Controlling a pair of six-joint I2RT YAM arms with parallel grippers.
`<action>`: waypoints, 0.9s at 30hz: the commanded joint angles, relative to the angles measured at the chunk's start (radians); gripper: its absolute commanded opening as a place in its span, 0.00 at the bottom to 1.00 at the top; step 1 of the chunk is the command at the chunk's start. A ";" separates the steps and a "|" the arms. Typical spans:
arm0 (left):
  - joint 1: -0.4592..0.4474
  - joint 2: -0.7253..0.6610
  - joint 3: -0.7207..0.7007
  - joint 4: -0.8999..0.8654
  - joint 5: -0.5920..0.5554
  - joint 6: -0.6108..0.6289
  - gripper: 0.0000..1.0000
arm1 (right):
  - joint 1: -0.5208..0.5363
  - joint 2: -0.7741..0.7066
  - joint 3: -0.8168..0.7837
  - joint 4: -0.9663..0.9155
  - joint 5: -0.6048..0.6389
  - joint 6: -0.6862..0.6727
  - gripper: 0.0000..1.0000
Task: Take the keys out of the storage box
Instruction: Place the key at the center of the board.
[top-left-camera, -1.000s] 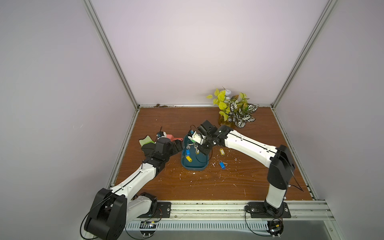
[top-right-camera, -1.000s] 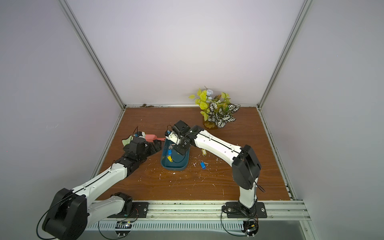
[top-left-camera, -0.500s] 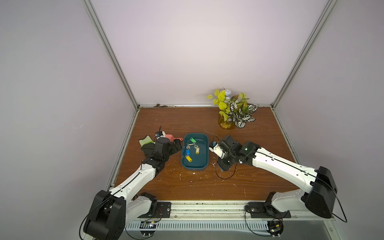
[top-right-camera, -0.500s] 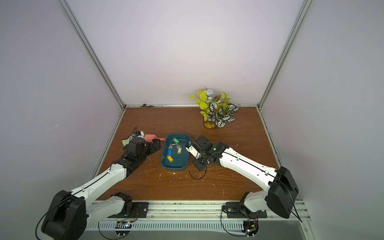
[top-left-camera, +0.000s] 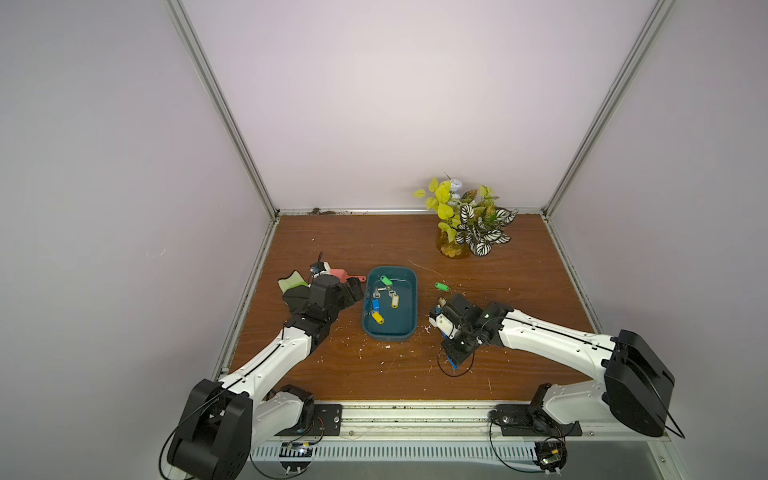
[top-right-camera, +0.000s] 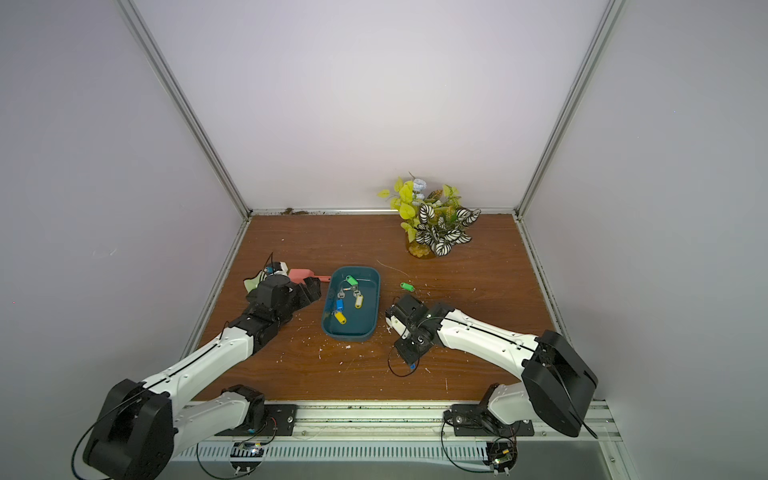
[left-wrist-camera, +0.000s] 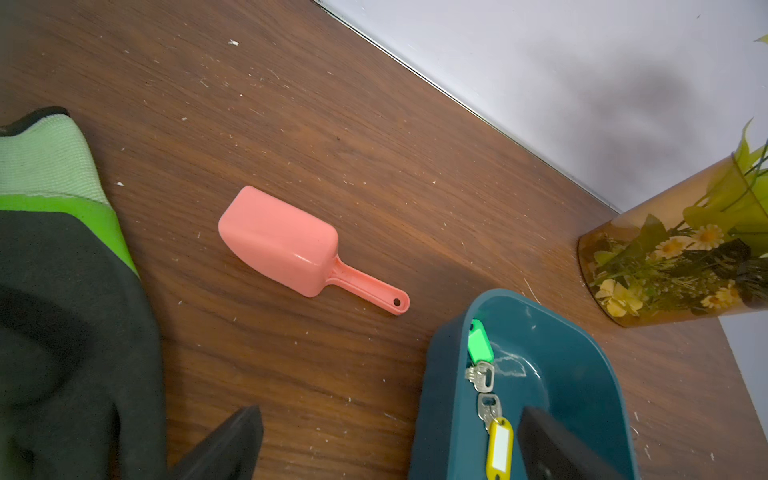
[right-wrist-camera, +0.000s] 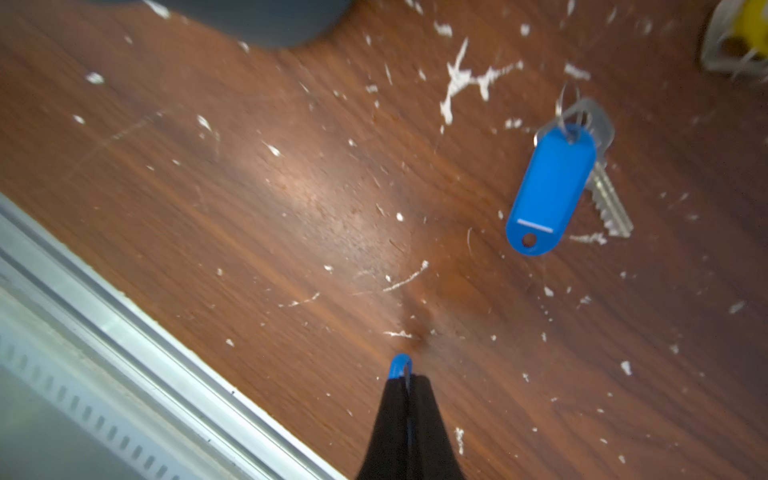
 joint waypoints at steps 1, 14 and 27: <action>0.011 0.006 -0.008 0.015 -0.010 0.006 1.00 | -0.002 -0.010 -0.026 0.032 -0.023 0.045 0.00; 0.011 0.006 0.007 0.009 0.007 0.001 1.00 | -0.013 0.080 -0.060 0.241 0.003 0.036 0.00; 0.012 -0.003 0.026 -0.011 0.010 0.017 1.00 | -0.026 0.046 -0.041 0.205 0.061 0.012 0.32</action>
